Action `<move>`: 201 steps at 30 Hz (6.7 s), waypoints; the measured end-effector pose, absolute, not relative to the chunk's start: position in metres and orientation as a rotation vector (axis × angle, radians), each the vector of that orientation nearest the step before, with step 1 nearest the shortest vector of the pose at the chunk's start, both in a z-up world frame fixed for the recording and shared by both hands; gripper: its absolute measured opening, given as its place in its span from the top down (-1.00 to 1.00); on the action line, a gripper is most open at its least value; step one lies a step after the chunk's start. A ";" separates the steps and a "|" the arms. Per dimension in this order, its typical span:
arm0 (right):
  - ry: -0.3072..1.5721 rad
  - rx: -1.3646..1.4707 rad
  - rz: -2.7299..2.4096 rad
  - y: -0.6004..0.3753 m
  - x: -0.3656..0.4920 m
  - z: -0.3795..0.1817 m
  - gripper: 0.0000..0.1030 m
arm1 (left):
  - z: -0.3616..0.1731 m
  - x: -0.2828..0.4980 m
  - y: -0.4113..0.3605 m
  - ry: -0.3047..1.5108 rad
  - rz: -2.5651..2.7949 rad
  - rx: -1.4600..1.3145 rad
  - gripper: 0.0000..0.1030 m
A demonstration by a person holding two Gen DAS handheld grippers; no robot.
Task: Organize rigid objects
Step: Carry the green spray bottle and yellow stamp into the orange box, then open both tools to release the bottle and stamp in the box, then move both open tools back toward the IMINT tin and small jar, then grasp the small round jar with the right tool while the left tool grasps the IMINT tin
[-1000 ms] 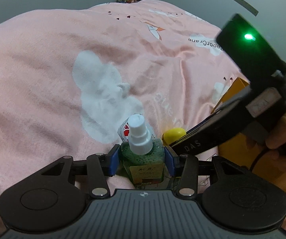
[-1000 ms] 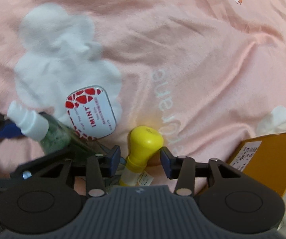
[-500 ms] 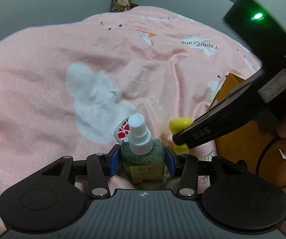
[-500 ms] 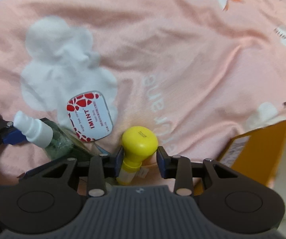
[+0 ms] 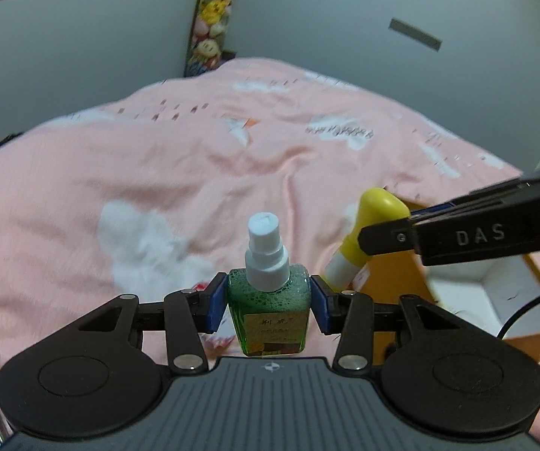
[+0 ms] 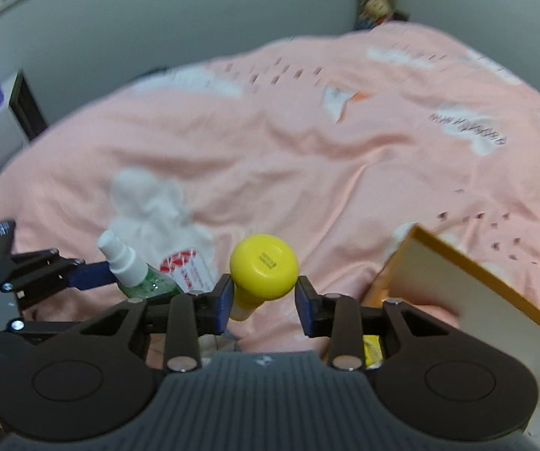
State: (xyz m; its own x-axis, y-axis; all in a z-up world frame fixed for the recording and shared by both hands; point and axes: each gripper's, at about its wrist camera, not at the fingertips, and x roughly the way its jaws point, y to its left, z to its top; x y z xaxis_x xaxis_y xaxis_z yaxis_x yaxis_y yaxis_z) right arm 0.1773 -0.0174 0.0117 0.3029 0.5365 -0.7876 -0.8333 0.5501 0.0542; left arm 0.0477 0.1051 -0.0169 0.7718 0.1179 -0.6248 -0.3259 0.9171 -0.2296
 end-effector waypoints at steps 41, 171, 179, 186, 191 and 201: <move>0.971 -0.493 0.513 -0.200 0.268 -0.043 0.33 | -0.033 0.228 -0.043 0.849 -0.228 -0.306 0.00; 0.975 -0.898 1.065 0.028 0.110 -0.127 0.05 | -0.061 0.043 0.116 1.052 0.079 -0.205 -0.09; 1.040 -0.841 1.067 0.027 0.117 -0.136 0.22 | -0.063 0.044 0.117 1.057 0.073 -0.219 -0.09; 1.036 -0.809 1.058 0.022 0.121 -0.132 0.22 | -0.063 0.045 0.119 1.062 0.071 -0.235 -0.09; 0.970 -0.754 1.041 0.015 0.123 -0.106 0.22 | -0.057 0.050 0.124 1.024 0.096 -0.228 -0.23; 0.787 -0.744 0.964 0.001 0.136 -0.052 0.22 | -0.056 0.079 0.107 0.957 0.148 0.147 -0.47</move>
State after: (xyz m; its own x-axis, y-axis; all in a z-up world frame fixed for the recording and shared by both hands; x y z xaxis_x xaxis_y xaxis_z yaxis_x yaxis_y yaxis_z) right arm 0.1358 0.0008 -0.0522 0.3524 0.4155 -0.8386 -0.9049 0.3798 -0.1921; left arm 0.0795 0.1069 -0.0557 0.5671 0.1906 -0.8013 -0.0610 0.9799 0.1899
